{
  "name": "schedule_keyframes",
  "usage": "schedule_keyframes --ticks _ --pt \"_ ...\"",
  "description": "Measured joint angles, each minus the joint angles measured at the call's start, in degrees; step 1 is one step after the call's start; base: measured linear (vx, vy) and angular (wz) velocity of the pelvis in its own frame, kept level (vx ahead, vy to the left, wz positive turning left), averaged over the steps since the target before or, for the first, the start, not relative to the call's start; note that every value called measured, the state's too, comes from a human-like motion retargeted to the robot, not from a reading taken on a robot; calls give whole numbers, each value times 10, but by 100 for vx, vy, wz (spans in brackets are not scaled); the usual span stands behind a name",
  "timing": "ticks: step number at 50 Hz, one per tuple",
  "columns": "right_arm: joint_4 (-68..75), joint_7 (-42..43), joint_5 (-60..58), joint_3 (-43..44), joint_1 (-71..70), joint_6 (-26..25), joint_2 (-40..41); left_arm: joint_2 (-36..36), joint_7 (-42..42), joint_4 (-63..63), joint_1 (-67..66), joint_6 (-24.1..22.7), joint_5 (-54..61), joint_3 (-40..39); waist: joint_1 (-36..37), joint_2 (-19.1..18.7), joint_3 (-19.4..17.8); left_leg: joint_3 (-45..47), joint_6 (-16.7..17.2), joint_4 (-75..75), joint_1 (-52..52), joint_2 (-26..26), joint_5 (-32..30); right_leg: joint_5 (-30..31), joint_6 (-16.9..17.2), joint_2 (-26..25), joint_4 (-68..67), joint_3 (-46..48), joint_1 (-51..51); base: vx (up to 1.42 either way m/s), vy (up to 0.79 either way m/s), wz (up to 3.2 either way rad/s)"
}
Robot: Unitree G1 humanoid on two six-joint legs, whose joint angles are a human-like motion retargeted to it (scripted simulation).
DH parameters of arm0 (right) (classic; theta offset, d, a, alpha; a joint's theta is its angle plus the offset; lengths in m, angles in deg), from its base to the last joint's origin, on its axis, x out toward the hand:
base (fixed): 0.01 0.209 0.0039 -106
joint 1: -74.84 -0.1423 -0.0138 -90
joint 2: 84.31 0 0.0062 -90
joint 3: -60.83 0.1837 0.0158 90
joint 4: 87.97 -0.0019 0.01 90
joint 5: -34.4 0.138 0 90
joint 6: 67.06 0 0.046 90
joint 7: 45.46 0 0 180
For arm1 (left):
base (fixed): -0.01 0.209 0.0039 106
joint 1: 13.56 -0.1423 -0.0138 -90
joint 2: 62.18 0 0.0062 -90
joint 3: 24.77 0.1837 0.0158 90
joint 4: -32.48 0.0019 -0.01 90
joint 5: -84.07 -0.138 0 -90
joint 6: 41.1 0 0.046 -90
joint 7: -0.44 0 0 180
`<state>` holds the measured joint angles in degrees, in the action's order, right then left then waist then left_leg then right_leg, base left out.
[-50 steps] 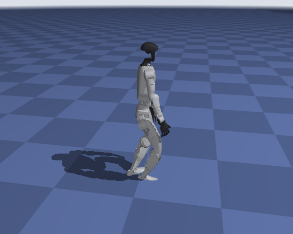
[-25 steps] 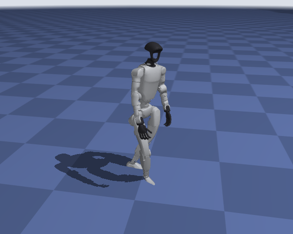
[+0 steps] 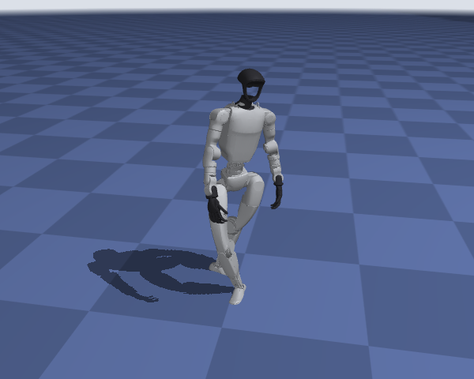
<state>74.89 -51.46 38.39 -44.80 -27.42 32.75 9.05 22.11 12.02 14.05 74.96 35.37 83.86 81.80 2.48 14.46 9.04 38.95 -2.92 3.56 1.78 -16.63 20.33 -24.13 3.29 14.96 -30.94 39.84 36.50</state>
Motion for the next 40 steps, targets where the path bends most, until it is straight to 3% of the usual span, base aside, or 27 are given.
schedule_keyframes --ticks 25,40 --pt "-18 -18 36 14 -14 4 6 9 36 18 -24 5 17 -5 -21 6 6 23 -4 2 -10 -18 3 -35 -11 19 -62 -25 29 0 0 -26" --pt "-30 -31 51 28 -28 3 11 18 44 33 -25 10 30 -18 -25 3 17 26 -11 1 1 -23 3 -31 -6 1 -31 -28 33 0 0 -25"
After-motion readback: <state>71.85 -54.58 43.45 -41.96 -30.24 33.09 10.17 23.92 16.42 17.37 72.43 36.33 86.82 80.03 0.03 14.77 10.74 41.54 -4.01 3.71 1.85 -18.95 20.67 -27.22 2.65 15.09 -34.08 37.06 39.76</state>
